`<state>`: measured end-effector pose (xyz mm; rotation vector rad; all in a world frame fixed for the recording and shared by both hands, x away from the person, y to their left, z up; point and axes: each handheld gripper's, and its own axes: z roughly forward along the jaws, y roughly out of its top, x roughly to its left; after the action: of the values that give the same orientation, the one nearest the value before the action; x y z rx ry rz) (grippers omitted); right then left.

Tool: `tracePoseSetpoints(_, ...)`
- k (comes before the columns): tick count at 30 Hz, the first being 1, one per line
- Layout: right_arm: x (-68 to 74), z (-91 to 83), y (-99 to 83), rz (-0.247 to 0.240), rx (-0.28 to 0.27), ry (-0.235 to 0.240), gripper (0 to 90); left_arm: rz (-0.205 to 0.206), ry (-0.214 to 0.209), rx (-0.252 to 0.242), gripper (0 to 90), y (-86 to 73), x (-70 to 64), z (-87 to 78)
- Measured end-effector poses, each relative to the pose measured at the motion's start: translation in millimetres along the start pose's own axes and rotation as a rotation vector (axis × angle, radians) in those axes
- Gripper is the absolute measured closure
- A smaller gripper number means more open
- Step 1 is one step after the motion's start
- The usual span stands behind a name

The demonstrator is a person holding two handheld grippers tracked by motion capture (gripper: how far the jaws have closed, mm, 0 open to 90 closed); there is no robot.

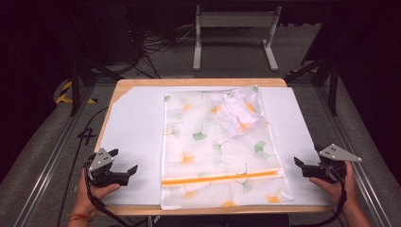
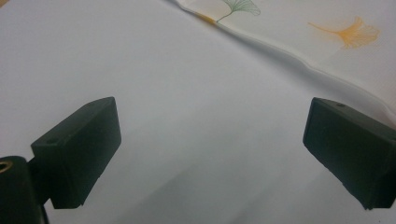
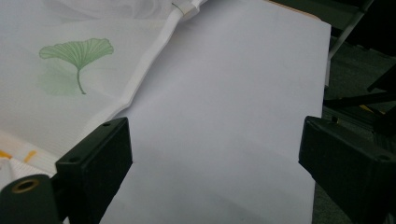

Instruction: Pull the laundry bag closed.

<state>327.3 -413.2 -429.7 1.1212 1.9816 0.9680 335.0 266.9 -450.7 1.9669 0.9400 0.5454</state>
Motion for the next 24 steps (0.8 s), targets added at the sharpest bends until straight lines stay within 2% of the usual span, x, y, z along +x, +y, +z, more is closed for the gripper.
tracePoseSetpoints(3,2.8,-0.3,0.6,-0.016,-0.001,0.000,10.4,-0.005,-0.012,-0.019,5.1,0.6,-2.8,-3.6)
tracePoseSetpoints(7,8.1,-0.6,1.9,-0.028,0.002,0.014,10.5,0.012,-0.006,-0.018,5.5,2.6,-7.7,-3.4)
tracePoseSetpoints(10,12.8,-3.1,2.3,-0.043,0.001,0.017,10.5,0.040,-0.005,0.001,6.0,2.5,-11.4,-1.7)
tracePoseSetpoints(12,14.8,-4.7,2.5,-0.039,0.002,0.020,10.6,0.041,-0.017,0.006,6.0,2.7,-12.0,-0.6)
tracePoseSetpoints(16,17.8,-5.6,2.4,-0.039,0.003,0.029,10.6,0.055,-0.013,0.018,6.0,2.5,-13.5,2.2)
tracePoseSetpoints(19,18.7,-4.1,2.1,-0.052,0.012,0.028,10.7,0.049,-0.021,0.022,6.0,3.0,-13.5,3.2)
tracePoseSetpoints(22,19.0,-3.3,0.7,-0.054,0.021,0.032,11.0,0.073,-0.012,0.055,6.1,2.3,-15.4,6.3)
tracePoseSetpoints(24,19.1,-3.4,0.1,-0.053,0.022,0.031,11.1,0.078,-0.009,0.058,6.1,2.4,-16.3,6.8)
